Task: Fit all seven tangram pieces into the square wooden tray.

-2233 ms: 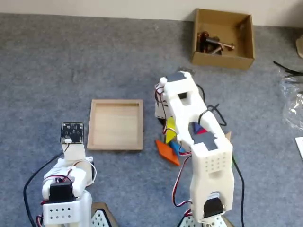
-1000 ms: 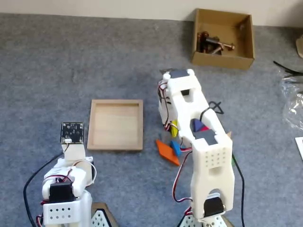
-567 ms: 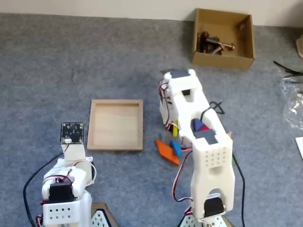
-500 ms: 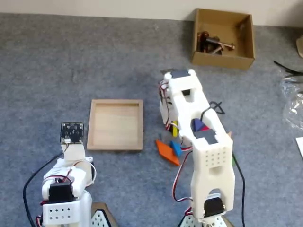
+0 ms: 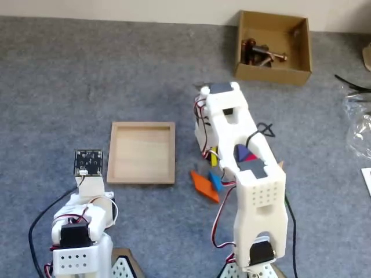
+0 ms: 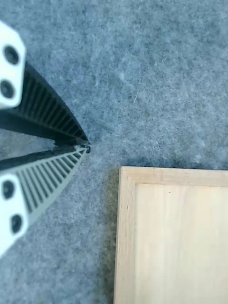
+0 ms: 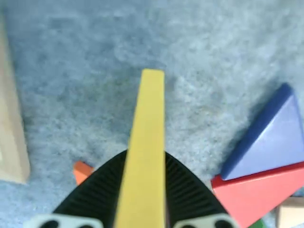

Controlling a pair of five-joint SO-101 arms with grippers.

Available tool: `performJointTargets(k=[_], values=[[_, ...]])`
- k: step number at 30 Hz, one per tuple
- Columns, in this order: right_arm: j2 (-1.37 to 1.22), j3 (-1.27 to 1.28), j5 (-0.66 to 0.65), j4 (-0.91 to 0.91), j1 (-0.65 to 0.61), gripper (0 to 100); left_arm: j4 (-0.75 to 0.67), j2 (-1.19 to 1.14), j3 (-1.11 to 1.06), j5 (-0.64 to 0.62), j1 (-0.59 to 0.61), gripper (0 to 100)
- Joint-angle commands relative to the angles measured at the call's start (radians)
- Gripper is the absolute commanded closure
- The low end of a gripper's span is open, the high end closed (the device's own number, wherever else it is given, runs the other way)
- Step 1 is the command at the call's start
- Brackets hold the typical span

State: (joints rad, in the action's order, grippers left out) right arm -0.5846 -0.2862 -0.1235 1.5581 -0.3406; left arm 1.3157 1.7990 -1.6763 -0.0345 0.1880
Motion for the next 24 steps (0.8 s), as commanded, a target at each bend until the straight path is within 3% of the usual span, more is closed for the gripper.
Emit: performJointTargets(k=[1, 13, 24], values=[[0.099, -0.056, -0.044, 0.018, 0.010, 99.3, 0.008, -0.007, -0.021, -0.003, 0.008, 100], [0.283, -0.054, -0.181, 0.099, -0.159, 99.3, 0.008, -0.007, -0.021, -0.003, 0.008, 100], [0.351, -0.056, -0.278, 0.137, -0.225, 99.3, 0.008, -0.007, -0.021, -0.003, 0.008, 100]])
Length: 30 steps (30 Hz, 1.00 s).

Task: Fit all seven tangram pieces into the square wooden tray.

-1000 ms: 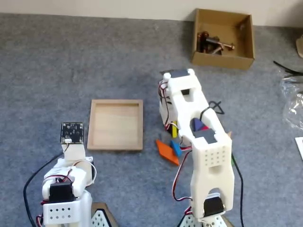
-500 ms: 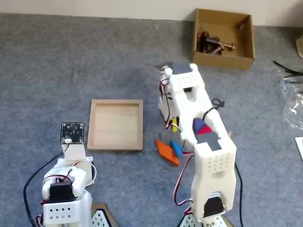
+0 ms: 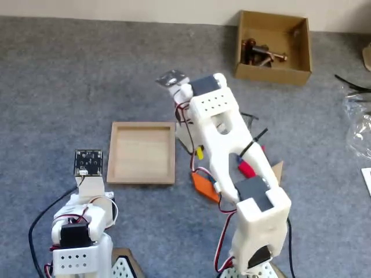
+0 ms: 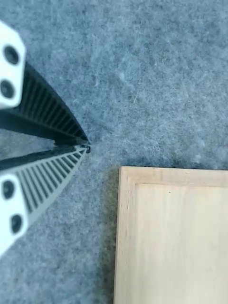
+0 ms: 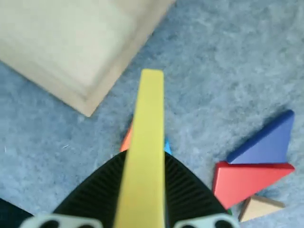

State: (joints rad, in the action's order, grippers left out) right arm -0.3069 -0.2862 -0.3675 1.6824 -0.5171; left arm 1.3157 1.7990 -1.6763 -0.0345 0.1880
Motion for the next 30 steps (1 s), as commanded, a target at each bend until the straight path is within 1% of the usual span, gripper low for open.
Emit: performJointTargets(k=[1, 8, 11, 17, 21, 24, 27, 30], values=[[0.073, -0.056, -0.035, 0.013, -0.073, 99.3, 0.008, -0.007, -0.021, -0.003, 0.008, 100], [0.068, -0.062, -0.046, 0.007, -0.223, 99.3, 0.008, -0.007, -0.021, -0.003, 0.008, 100], [0.070, -0.064, -0.043, -0.018, -0.268, 99.3, 0.008, -0.007, -0.021, -0.003, 0.008, 100], [0.065, -0.054, -0.038, -0.170, -0.275, 99.3, 0.008, -0.007, -0.021, -0.003, 0.008, 100], [0.064, -0.054, 0.038, -0.249, -0.275, 99.3, 0.008, -0.007, -0.021, -0.003, 0.008, 100], [0.064, -0.053, 0.051, -0.282, -0.275, 99.3, 0.008, -0.007, -0.021, -0.003, 0.008, 100], [0.048, -0.005, 0.052, -0.318, -0.275, 99.3, 0.008, -0.007, -0.021, -0.003, 0.008, 100], [0.016, 0.056, 0.052, -0.404, -0.274, 99.3, 0.008, -0.007, -0.021, -0.003, 0.008, 100]])
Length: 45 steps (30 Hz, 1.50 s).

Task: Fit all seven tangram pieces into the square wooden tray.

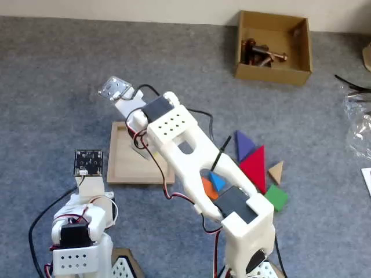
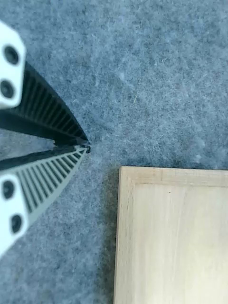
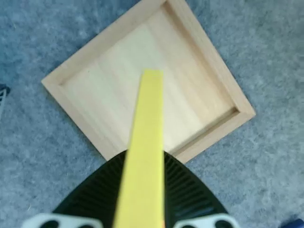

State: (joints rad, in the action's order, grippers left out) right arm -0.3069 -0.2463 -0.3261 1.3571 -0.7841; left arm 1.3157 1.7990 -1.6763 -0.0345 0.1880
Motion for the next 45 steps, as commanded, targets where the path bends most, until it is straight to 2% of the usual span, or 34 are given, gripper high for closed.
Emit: performJointTargets(k=[1, 13, 27, 45], values=[[0.007, 0.036, 0.011, -0.102, -0.007, 99.3, 0.008, -0.007, -0.021, -0.003, 0.008, 100], [-0.096, 0.061, 0.009, -0.162, 0.051, 99.3, 0.008, -0.007, -0.021, -0.003, 0.008, 100], [-0.101, 0.067, 0.009, -0.171, 0.107, 99.3, 0.008, -0.007, -0.021, -0.003, 0.008, 100], [-0.102, 0.208, 0.009, -0.173, 0.104, 99.3, 0.008, -0.007, -0.021, -0.003, 0.008, 100]])
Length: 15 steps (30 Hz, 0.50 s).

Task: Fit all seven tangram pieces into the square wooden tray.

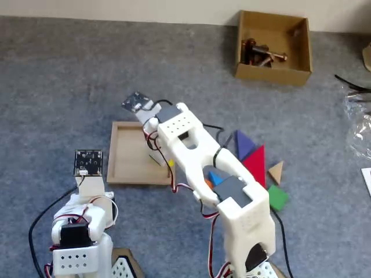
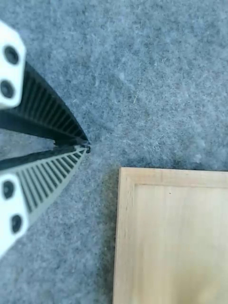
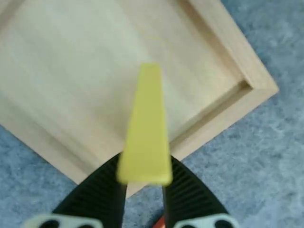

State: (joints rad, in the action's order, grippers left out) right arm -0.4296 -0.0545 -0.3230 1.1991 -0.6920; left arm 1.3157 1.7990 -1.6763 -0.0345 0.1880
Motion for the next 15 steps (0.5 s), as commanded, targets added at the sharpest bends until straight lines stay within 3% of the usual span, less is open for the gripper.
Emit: performJointTargets(k=[1, 12, 15], values=[[0.022, 0.025, 0.006, -0.015, 0.013, 99.3, 0.008, -0.007, -0.021, -0.003, 0.008, 100], [0.021, 0.033, 0.008, -0.005, 0.015, 99.3, 0.008, -0.007, -0.021, -0.003, 0.008, 100], [0.022, 0.027, 0.069, -0.004, 0.002, 99.3, 0.008, -0.007, -0.021, -0.003, 0.008, 100]])
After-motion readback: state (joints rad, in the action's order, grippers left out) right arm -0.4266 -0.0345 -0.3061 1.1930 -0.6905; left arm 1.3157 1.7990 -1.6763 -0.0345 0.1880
